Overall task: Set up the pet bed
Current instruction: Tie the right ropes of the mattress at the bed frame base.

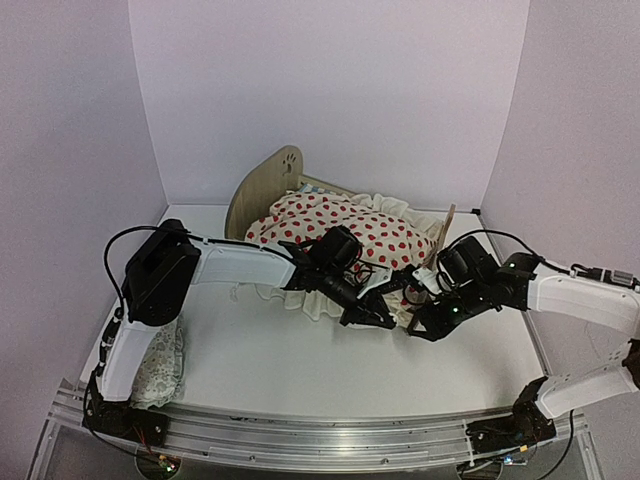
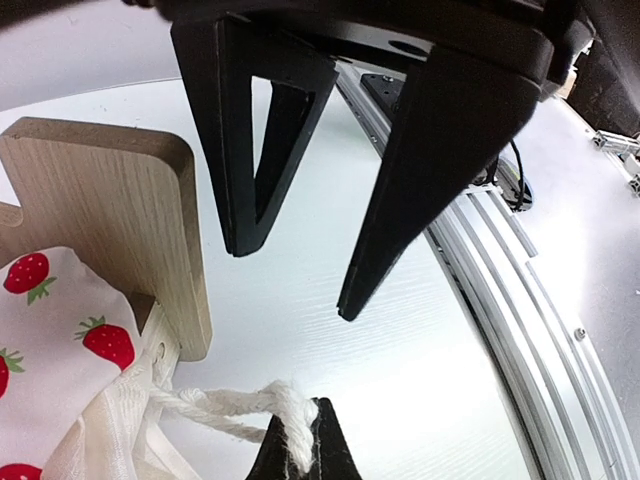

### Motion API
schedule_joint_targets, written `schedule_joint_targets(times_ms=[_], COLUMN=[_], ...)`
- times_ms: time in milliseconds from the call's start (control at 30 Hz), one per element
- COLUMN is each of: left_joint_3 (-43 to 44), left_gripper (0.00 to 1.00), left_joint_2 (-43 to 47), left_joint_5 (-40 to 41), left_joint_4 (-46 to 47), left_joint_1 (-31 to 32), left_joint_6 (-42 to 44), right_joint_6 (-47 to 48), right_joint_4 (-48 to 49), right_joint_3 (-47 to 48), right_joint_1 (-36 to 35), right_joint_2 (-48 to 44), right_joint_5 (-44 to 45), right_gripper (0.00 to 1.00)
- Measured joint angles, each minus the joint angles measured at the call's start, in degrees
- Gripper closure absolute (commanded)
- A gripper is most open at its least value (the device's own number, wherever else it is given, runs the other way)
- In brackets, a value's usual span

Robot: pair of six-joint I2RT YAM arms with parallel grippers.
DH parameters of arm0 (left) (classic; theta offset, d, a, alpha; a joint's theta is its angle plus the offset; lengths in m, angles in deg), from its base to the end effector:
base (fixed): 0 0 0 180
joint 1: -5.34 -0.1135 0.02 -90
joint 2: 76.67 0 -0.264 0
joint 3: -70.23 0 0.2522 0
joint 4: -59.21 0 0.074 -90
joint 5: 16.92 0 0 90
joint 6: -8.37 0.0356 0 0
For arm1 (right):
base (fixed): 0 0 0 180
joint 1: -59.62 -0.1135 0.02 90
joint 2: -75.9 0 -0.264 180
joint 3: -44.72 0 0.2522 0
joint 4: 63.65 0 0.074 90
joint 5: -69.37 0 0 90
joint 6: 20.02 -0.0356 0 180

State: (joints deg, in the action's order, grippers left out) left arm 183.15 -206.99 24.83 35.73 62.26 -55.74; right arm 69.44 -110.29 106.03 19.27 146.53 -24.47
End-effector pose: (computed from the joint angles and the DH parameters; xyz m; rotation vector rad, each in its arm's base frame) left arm 0.2536 -0.4379 0.1754 1.8265 1.3778 -1.2413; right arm 0.1834 0.1589 0.2310 -0.9049 2.4213 0.3576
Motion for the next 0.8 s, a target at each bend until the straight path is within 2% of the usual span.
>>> schedule_joint_targets(times_ms=[167, 533, 800], left_joint_3=[0.00, 0.00, -0.02], left_gripper=[1.00, 1.00, 1.00], left_joint_2=[-0.49, -2.35, -2.37], left_joint_5=[0.57, 2.90, 2.81], left_joint_4=[0.16, -1.05, -1.26], left_joint_1=[-0.39, -0.89, -0.96], left_joint_6=[-0.85, -2.49, -3.23], right_joint_6=[1.96, 7.89, 10.49], right_joint_4=[0.28, 3.91, 5.02], right_joint_3=[0.06, 5.30, 6.45], right_joint_1=[1.86, 5.61, 6.35], right_joint_2=[0.00, 0.28, 3.70], right_joint_5=[-1.35, -13.30, -20.68], right_gripper=[0.59, 0.61, 0.65])
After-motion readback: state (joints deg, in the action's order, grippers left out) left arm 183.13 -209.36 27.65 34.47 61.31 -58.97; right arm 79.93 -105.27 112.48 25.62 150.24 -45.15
